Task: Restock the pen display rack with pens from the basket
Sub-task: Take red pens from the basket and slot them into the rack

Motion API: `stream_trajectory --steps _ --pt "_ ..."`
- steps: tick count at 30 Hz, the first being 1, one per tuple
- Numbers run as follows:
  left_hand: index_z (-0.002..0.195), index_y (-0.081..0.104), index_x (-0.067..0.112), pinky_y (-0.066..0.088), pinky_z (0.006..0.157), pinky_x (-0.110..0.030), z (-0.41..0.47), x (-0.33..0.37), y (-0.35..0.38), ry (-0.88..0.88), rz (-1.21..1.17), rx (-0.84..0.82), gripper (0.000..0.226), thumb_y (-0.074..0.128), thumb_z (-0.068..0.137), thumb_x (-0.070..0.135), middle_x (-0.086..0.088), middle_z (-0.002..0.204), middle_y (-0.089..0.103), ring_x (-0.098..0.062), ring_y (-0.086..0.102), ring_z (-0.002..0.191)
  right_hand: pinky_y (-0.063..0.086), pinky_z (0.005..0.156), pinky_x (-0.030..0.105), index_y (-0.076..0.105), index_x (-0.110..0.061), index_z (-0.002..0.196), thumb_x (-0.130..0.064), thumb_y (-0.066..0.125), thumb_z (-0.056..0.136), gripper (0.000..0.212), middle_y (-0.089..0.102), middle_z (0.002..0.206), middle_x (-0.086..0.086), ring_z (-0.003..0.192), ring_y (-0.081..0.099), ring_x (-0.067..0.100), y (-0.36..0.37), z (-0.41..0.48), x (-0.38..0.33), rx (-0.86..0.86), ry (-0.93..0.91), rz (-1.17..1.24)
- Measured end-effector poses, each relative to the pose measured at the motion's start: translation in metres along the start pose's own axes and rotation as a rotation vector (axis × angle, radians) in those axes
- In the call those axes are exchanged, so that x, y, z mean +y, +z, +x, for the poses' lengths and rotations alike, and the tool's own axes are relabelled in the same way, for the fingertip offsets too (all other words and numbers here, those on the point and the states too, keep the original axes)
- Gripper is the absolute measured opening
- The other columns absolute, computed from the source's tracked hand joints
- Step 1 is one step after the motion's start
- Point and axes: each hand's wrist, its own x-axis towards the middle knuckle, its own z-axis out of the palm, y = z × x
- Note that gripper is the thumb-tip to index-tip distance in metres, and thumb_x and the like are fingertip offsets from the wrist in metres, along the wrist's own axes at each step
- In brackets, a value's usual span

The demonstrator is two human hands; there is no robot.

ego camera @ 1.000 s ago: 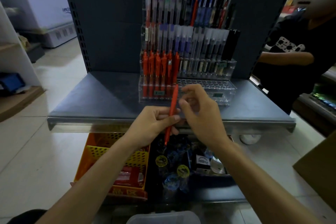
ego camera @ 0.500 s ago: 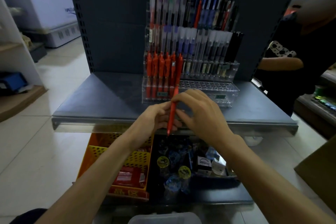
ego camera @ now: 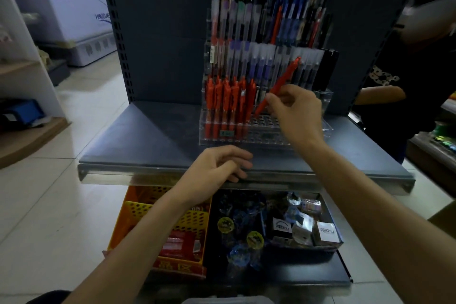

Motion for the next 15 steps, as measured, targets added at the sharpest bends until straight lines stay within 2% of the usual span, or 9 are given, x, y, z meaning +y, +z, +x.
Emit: stream_trajectory --steps 3,9,11,15 --pt "0.111 0.065 0.016 0.055 0.084 -0.029 0.0 0.0 0.0 -0.009 0.007 -0.021 0.032 0.04 0.097 0.0 0.001 0.1 0.073 -0.013 0.069 0.09 0.059 0.075 0.033 0.071 -0.014 0.085 -0.029 0.068 0.091 0.016 0.071 0.077 -0.002 0.075 0.069 0.014 0.008 0.01 0.003 -0.067 0.053 -0.058" --pt "0.11 0.066 0.02 0.055 0.084 -0.027 -0.002 -0.004 0.001 -0.015 0.083 -0.05 0.033 0.043 0.095 0.002 0.005 0.098 0.073 -0.007 0.068 0.09 0.048 0.06 0.028 0.065 -0.019 0.07 -0.032 0.07 0.089 0.023 0.063 0.065 -0.003 0.063 0.06 0.014 0.028 0.007 0.011 -0.234 0.029 -0.304" --pt "0.111 0.066 0.019 0.055 0.088 -0.028 -0.004 -0.005 0.003 -0.007 0.135 -0.06 0.032 0.044 0.095 0.002 0.004 0.099 0.073 -0.006 0.068 0.09 0.052 0.06 0.034 0.067 -0.019 0.068 -0.037 0.071 0.087 0.026 0.063 0.064 -0.002 0.064 0.06 0.017 0.032 0.004 0.017 -0.249 0.019 -0.367" --pt "0.111 0.067 0.022 0.054 0.09 -0.028 -0.007 -0.005 0.007 0.005 0.205 -0.081 0.031 0.047 0.094 0.005 0.007 0.099 0.072 -0.002 0.066 0.092 0.057 0.069 0.041 0.069 -0.024 0.071 -0.042 0.072 0.084 0.023 0.065 0.068 -0.005 0.072 0.064 0.018 0.032 0.003 0.022 -0.231 0.06 -0.323"
